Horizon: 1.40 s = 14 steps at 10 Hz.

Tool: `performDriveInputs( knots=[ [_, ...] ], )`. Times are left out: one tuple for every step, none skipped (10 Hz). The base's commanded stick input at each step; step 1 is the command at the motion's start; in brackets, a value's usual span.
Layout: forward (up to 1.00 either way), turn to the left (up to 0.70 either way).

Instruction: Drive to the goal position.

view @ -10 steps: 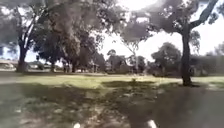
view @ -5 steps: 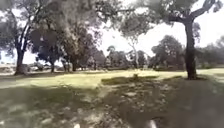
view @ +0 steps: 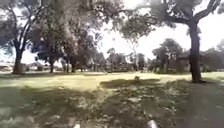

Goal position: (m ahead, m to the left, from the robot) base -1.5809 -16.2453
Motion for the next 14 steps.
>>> performDriveInputs(
  knots=[
    [0.70,0.00],
    [0.70,0.00],
    [0.70,0.00],
    [0.70,0.00],
    [0.70,0.00],
    [0.70,0.00],
    [0.70,0.00],
    [0.70,0.00],
    [0.70,0.00],
    [0.70,0.00],
    [0.70,0.00],
    [0.70,0.00],
    [0.70,0.00],
    [0.70,-0.25]
  ],
)
